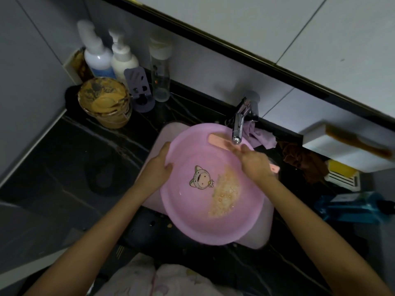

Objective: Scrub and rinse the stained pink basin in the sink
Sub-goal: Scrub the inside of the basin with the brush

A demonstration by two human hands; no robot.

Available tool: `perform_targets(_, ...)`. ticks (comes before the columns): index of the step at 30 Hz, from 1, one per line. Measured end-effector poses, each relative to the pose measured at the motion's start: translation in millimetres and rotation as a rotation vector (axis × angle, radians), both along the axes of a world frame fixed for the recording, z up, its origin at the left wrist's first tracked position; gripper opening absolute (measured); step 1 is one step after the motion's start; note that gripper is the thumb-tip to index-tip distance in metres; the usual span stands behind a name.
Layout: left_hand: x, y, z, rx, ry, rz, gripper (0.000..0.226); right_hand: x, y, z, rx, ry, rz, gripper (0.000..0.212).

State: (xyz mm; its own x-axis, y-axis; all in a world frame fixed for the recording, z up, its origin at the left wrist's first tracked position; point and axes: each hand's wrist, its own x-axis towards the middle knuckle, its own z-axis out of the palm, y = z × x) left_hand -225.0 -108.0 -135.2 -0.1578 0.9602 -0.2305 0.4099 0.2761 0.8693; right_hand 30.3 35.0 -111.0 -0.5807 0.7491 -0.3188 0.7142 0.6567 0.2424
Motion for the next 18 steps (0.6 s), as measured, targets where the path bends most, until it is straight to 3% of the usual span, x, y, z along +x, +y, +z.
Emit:
perform_targets(4, 7, -1, 4, 0.042, -0.007, 0.031, 0.048, 28, -2, 5, -0.1, -0.15, -0.103, 0.054)
perform_targets(9, 5, 3, -2, 0.023, 0.044, 0.027, 0.05, 5, 21, -1, 0.155, 0.009, 0.139, 0.061)
perform_targets(13, 4, 1, -5, 0.034, 0.054, 0.017, 0.053, 29, -6, 1, -0.098, -0.281, -0.035, 0.054)
perform_targets(18, 5, 2, 0, 0.04, 0.075, 0.006, 0.049, 14, -14, -9, 0.065, -0.153, -0.087, 0.063)
